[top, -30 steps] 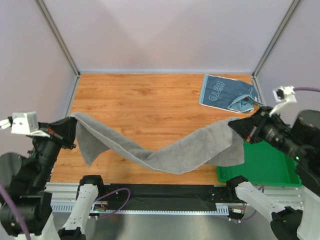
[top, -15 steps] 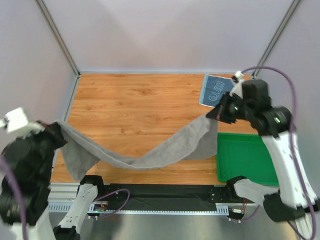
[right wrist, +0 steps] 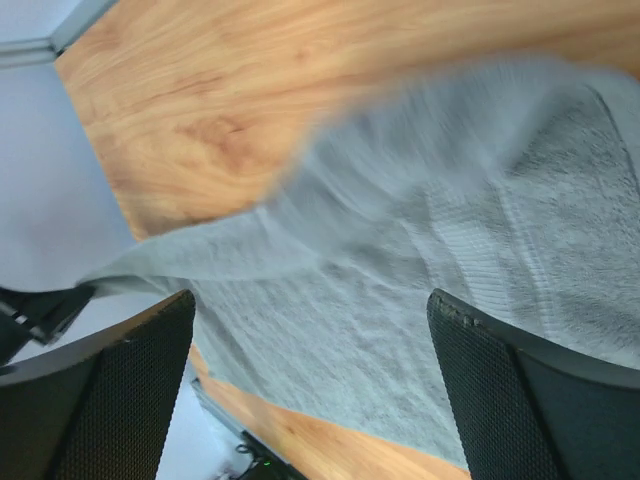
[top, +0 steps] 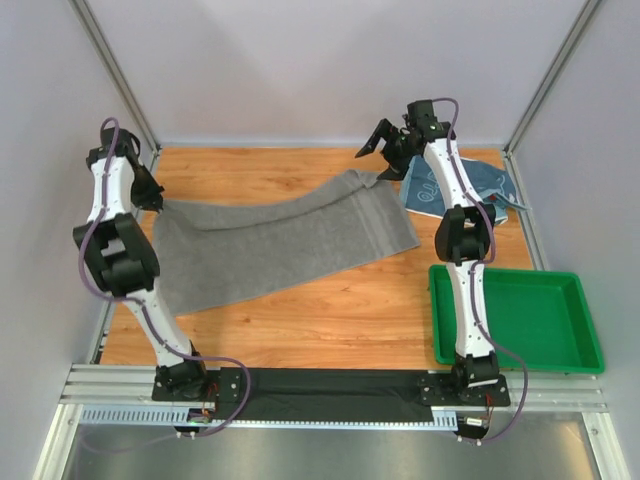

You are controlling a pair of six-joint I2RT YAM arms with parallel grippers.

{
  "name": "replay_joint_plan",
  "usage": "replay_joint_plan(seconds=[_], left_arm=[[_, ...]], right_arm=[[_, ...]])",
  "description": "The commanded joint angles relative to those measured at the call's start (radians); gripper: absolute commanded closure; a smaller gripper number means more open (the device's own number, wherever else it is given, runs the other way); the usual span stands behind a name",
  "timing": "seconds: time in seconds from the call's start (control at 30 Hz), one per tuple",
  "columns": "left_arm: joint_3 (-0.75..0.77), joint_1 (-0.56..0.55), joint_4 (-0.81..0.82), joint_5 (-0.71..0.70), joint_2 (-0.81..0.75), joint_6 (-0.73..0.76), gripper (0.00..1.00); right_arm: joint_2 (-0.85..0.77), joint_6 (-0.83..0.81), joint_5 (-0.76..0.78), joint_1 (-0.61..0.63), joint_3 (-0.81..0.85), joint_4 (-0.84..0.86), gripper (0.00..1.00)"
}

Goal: Roll the towels

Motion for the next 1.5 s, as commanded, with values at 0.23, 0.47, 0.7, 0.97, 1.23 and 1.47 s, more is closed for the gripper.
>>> replay_joint_plan(seconds=[0.23,0.47,0.7,0.97,1.23,1.47], left_arm=[[0.106,0.006,0.009,0.005,-0.043,-0.013,0.04],[-0.282,0.005,0.091,0.005,-0.347,-0.024,0.04],[-0.646,0.003,0.155,0.103,-0.66,-0.028,0.09],[-0.871,0.005,0.163,-0.064,-1.019,-0.039,0.01],[-1.011,0.005,0.229,-0.119,-1.369,-0.145,0.01],[-0.985,0.005,0.084,-0.102,-1.355,-0.257,0.04]], right_arm=[[-0.205,0.05,0.071,-0.127,-0.286,0.181,0.0],[-0.362,-0.069,0.124,-0.04,-0.569,0.207,0.0],[-0.487,-0.131,0.334,0.087,-0.829,0.186,0.0],[-0.854,-0.188,0.684,0.359,-1.122,0.325,0.0],[-1.023,0.002,0.348,0.235,-1.438,0.632,0.0],[-1.064,-0.016,0.135,0.157,-1.528,0.714,0.0]])
